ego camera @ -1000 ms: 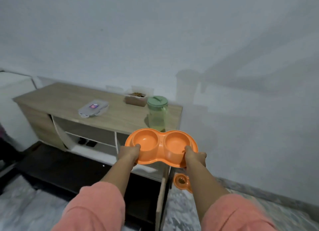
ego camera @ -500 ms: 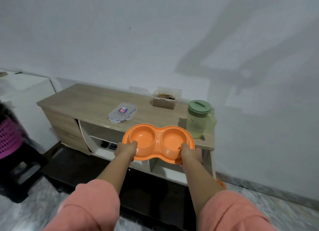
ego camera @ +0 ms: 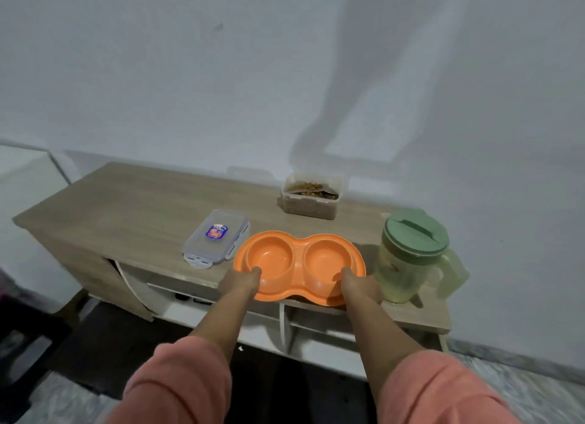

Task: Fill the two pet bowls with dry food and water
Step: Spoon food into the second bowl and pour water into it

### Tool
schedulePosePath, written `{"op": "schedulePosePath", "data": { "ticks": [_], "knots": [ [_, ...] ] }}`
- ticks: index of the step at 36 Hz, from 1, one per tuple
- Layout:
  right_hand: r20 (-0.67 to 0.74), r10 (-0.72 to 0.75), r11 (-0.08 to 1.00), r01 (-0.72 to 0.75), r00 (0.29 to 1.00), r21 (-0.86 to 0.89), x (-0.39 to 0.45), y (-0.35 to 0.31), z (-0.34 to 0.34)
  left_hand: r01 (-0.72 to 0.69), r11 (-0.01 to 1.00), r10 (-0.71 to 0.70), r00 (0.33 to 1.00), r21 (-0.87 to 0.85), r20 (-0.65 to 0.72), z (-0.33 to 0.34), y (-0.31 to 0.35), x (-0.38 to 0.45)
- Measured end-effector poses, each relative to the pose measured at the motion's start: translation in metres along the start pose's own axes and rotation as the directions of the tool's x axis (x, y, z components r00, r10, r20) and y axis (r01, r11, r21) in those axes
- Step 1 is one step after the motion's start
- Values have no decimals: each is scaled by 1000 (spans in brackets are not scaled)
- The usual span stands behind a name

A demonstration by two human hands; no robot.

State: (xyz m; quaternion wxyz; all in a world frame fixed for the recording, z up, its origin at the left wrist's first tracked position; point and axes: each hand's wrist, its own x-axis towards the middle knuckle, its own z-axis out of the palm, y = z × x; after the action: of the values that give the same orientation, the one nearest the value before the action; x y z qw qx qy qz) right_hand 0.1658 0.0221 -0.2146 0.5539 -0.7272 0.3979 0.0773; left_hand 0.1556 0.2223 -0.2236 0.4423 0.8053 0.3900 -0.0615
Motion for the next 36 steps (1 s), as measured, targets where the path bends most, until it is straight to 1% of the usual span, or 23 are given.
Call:
{"op": "schedulePosePath", "data": {
  "ticks": [4, 8, 11, 15, 20, 23, 26, 31, 34, 35, 36],
  "knots": [
    [-11, 18, 999, -19, 1000, -48, 16, -6, 12, 32, 997, -36, 998, 68, 49, 11, 8, 22],
    [-49, 20, 990, -26, 999, -137, 30, -12, 20, 20, 988, -36, 994, 156, 99, 18, 18, 41],
    [-67, 24, 986, -34, 997, -162, 35, -16, 27, -12, 978, -16, 991, 207, 136, 20, 24, 55],
    [-97, 74, 974, -93, 993, -208, 35, -18, 34, -51, 965, 2, 982, 259, 189, 18, 28, 70],
    [-123, 136, 969, -158, 983, -190, 31, -22, 42, -111, 928, 6, 959, 356, 283, 12, 36, 90],
    [-136, 149, 965, -174, 980, -197, 32, -23, 44, -156, 900, 17, 946, 407, 324, 8, 43, 95],
    [-142, 144, 958, -174, 979, -228, 34, -24, 45, -205, 859, 24, 931, 470, 363, 8, 49, 97],
    [-152, 91, 926, -139, 984, -351, 32, -25, 48, -292, 765, 37, 910, 574, 413, 10, 59, 105],
    [-191, 14, 893, -98, 981, -440, 27, -32, 49, -357, 693, 115, 912, 626, 393, 9, 70, 109],
    [-198, -11, 889, -81, 980, -451, 26, -36, 50, -370, 683, 158, 917, 629, 367, 8, 75, 110],
    [-206, -43, 889, -57, 978, -455, 26, -39, 51, -372, 700, 194, 921, 610, 339, 7, 79, 112]
  ]
}}
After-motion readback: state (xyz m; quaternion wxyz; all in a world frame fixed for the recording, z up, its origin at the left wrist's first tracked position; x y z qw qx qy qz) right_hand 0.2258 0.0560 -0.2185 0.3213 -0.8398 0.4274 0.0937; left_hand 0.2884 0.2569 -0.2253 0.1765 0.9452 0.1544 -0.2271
